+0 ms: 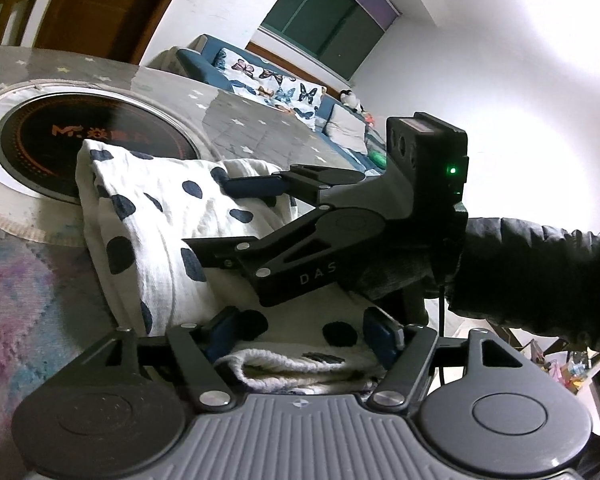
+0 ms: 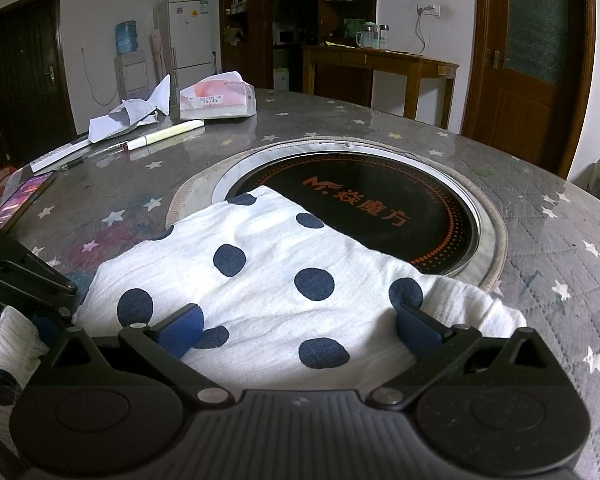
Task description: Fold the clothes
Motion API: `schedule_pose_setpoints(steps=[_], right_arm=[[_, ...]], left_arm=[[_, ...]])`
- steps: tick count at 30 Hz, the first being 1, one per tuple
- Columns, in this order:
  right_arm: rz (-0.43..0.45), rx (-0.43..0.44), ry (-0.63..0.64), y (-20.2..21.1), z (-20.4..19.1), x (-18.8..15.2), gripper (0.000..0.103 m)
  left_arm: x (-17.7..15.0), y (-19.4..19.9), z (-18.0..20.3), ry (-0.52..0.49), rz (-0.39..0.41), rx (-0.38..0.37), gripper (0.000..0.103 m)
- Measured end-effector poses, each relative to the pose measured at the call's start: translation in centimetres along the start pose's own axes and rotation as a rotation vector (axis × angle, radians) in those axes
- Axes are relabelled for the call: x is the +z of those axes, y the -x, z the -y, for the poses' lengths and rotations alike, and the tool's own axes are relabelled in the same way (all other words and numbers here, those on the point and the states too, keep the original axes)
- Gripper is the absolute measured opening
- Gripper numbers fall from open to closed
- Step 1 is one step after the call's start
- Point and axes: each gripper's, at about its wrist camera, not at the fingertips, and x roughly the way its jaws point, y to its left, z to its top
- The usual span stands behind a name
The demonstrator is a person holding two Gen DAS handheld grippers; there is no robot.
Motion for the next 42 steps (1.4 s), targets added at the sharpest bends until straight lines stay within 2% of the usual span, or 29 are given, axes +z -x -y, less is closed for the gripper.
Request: schedule_pose_setpoints(steps=[8,17,23,31,37,42], right_arm=[[-0.012,0.001,-0.002,0.0,0.0,0.3,0.103],[-0.172,-0.022,-0.02,-0.9,-0.4,2.6,0.103],[-0.235,-0.018,-0.023,-1.6,-0.5,3.2,0.103],[-0.208,-0.013,-0.03,-1.2,-0.3,2.9,0.103],[-0.178,0.01,-0.088,0.1,0.6,3.2,0.103],[-0.166,-0.005,-0.138,0.4,2.5,3.0,0.103]], left_arm=[[0.0,-0.1,0.2,0.007,0.001,0.004,0.073],[-0.1,0.0,0.7,-0.006,-0.006,0.043,0.073],[-0.2,0.0,1.1,-0.007,-0.003,0.07,0.073],[-0.2,-0.2,1.8,-0.021,-0.005,0.113,0.074],[-0.4,-0.3,2.2,-0.029,-0.002,0.137,0.074],[-0.5,-0.4,2.3,-0.026,0.0,0.149,0.074]])
